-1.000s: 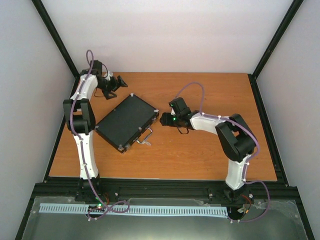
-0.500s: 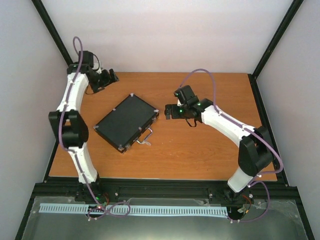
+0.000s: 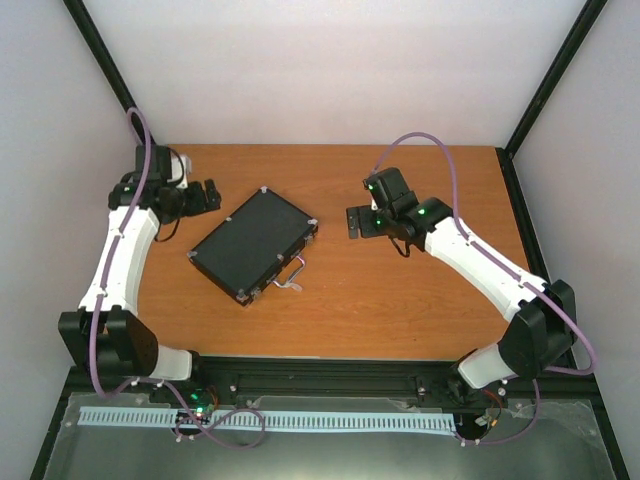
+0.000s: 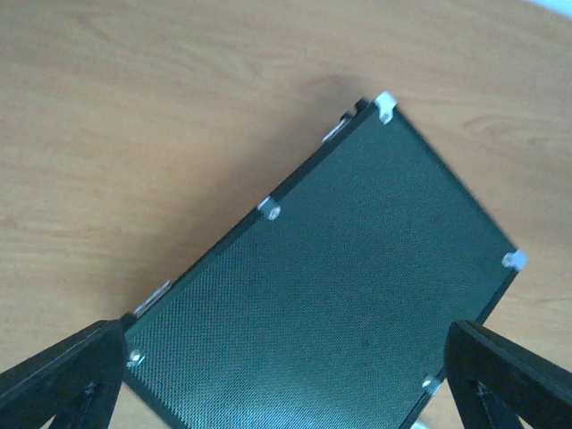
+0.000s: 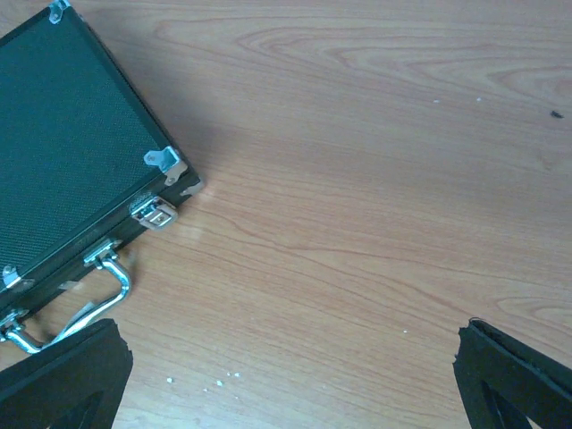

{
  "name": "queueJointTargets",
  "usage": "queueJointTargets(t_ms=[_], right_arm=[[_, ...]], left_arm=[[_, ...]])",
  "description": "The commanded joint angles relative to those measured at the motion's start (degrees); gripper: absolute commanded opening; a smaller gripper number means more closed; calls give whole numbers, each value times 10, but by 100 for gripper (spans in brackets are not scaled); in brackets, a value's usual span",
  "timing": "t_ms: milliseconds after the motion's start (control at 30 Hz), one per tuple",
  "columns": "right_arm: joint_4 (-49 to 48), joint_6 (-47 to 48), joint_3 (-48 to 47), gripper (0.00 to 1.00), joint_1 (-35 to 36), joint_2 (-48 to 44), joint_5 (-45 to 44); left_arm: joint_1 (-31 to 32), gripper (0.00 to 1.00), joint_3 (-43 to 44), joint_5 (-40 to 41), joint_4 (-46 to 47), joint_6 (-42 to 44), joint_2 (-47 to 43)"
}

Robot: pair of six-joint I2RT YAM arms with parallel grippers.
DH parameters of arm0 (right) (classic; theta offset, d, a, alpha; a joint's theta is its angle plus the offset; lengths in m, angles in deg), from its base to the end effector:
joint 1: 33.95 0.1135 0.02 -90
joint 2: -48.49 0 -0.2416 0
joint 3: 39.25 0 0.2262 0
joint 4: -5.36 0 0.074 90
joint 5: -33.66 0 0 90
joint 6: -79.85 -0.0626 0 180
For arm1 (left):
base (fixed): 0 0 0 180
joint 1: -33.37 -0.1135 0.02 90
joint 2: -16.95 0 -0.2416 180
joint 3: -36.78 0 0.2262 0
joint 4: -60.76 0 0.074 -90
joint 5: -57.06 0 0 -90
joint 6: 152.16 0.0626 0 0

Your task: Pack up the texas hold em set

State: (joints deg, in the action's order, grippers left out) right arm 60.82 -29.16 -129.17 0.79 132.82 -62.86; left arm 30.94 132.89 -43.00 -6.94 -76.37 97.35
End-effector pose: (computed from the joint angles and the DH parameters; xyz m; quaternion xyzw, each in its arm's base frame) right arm 0.2580 0.1703 0.2718 -0.1090 0.9316 0.1072 0.3297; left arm 0.2812 0.0010 0.3061 -0.1080 0.9361 -0.1157 0.3142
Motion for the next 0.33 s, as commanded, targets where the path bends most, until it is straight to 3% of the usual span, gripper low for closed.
queueJointTargets(t_ms=[0, 300], right_arm=[[25, 29, -37, 100, 0, 3, -35], [31, 25, -34, 100, 1, -12, -42]], left_arm=[[2, 100, -37, 18, 37, 23, -56], [2, 100, -26, 17, 35, 21, -72]])
